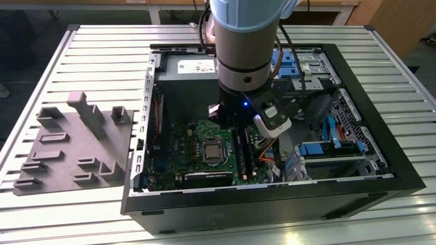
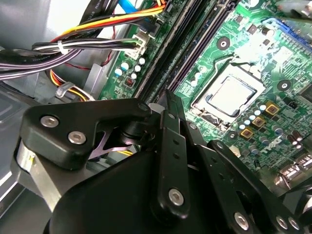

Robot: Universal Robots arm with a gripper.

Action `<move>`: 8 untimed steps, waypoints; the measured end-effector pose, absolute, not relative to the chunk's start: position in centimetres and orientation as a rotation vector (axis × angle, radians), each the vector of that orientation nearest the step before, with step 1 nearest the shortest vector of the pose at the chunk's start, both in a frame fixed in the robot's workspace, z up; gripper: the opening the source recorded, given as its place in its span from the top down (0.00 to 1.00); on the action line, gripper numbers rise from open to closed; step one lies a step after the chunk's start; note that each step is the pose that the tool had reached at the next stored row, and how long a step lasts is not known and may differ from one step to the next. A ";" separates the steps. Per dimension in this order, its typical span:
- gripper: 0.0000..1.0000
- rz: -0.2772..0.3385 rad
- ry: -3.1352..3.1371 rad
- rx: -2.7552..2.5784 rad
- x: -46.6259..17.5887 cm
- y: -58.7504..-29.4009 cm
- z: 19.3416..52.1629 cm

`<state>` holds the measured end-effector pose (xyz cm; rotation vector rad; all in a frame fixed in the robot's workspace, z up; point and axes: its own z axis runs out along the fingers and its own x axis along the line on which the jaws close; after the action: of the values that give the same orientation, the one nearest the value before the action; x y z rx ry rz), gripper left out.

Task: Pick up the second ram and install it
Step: 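Press down the second ram until it locks into place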

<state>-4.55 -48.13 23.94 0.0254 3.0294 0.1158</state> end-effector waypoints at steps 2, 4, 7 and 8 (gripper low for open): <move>0.89 0.116 3.029 0.025 -4.6 -48.0 23.9; 0.89 0.116 3.029 0.025 -4.6 -47.9 23.9; 0.89 0.116 3.029 0.025 -4.6 -47.7 23.9; 0.89 0.116 3.029 0.025 -4.6 -47.6 23.9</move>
<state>-4.55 -47.63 23.92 0.0254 3.0294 0.1158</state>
